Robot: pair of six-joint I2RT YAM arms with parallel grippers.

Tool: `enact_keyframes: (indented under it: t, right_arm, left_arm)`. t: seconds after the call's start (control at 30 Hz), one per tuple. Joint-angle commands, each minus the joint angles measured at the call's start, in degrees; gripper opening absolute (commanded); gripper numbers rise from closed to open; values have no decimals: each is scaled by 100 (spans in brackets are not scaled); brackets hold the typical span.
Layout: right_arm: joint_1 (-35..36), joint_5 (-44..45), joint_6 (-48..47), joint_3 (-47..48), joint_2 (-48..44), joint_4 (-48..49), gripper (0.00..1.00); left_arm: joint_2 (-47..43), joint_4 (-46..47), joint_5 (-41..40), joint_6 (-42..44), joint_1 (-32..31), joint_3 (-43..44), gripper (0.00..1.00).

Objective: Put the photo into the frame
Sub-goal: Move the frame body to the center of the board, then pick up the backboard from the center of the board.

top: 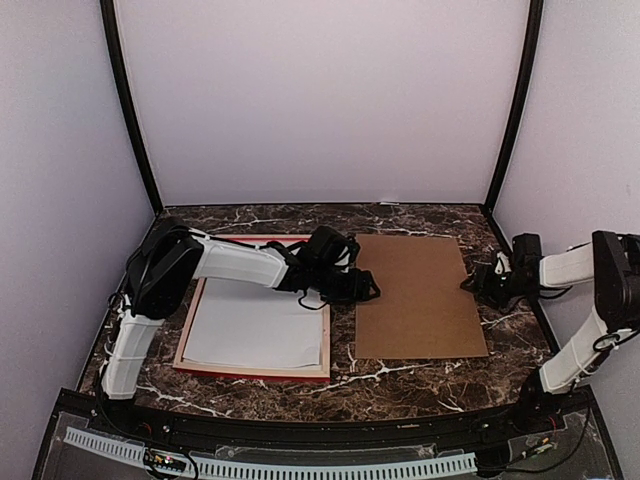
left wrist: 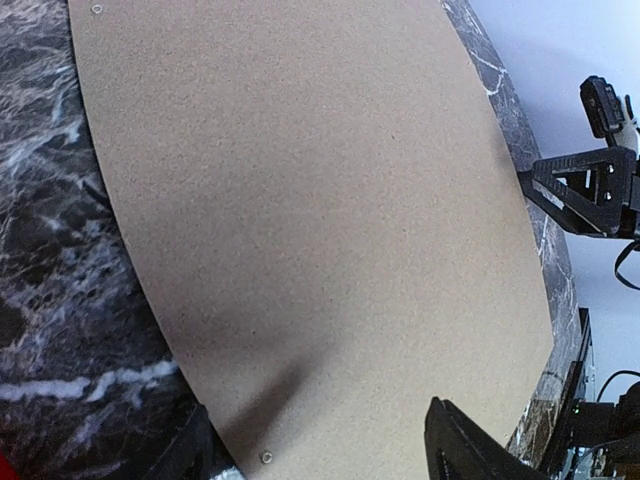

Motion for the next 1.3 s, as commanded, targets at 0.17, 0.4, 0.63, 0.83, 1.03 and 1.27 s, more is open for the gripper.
enact_keyframes:
  t: [0.17, 0.4, 0.63, 0.83, 1.03, 1.27]
  right_arm:
    - [21, -1865, 305, -265, -411, 374, 44]
    - [20, -2391, 444, -304, -803, 335, 36]
    - [20, -2931, 394, -309, -969, 291, 31]
    - [20, -3162, 444, -289, -1199, 298, 27]
    - [29, -3389, 583, -314, -1415, 446, 25]
    - [29, -3108, 474, -162, -1465, 67, 22]
  left_arm:
    - [-211, -27, 285, -192, 31, -624, 75]
    - [-281, 106, 317, -204, 48, -777, 75]
    - [-332, 129, 345, -182, 50, -816, 75]
    - [-362, 134, 352, -172, 65, -835, 74]
    - [-376, 163, 374, -171, 74, -827, 74]
    - [-413, 144, 385, -157, 75, -831, 74]
